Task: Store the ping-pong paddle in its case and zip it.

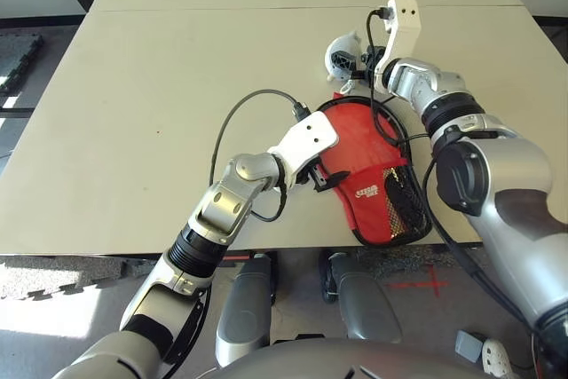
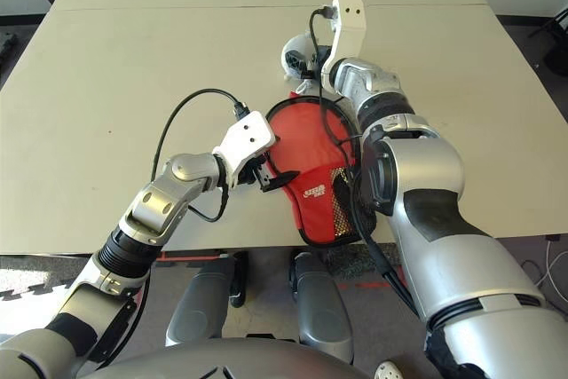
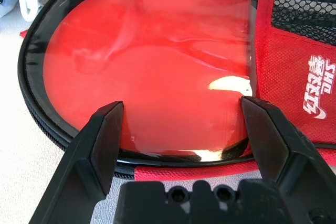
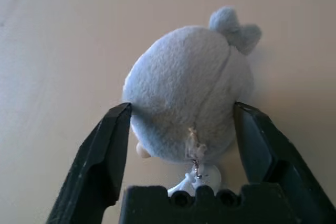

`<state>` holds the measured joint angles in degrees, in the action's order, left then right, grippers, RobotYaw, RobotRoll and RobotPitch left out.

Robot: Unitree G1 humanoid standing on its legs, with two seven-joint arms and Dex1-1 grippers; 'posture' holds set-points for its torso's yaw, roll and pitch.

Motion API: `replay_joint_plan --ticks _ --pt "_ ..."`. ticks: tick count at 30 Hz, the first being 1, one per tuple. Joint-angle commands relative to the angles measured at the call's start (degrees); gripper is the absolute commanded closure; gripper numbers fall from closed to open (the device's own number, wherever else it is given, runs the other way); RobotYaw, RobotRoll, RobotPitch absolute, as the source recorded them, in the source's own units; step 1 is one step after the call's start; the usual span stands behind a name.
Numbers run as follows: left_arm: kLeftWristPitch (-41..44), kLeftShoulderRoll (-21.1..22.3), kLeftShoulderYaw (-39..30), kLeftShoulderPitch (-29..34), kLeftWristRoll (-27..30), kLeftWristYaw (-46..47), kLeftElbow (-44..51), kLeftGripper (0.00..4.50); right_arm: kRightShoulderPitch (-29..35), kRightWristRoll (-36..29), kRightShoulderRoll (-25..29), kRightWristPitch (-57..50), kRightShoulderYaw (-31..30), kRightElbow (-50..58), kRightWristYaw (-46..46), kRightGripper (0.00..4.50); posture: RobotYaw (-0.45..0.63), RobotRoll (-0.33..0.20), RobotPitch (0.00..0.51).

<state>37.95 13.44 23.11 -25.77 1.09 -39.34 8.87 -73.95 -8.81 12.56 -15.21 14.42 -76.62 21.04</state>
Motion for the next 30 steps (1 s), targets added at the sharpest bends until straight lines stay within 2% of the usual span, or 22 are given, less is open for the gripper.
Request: replay_joint_plan --ticks 1,8,17,30 --pt "3.0 0.0 3.6 2.4 0.1 -0.4 -1.7 0.00 0.4 0.9 -0.2 0.7 1.0 -0.9 -2.7 1.74 0.14 0.000 0.223" --pt "3.0 -0.3 3.8 2.2 0.2 -0.3 -1.8 0.00 0.9 1.5 1.8 2.0 2.2 -0.8 -5.3 4.39 0.13 0.000 0.216" --pt "1.7 -0.9 4.2 1.3 0.0 -0.5 -3.6 0.00 1.2 3.3 8.0 3.1 2.1 -0.3 -5.1 4.45 0.10 0.000 0.208" --pt "-0.7 -1.7 4.8 0.2 -0.1 -0.8 -6.6 0.00 3.4 6.6 20.1 1.9 0.1 0.9 1.5 4.45 0.07 0.000 0.191"
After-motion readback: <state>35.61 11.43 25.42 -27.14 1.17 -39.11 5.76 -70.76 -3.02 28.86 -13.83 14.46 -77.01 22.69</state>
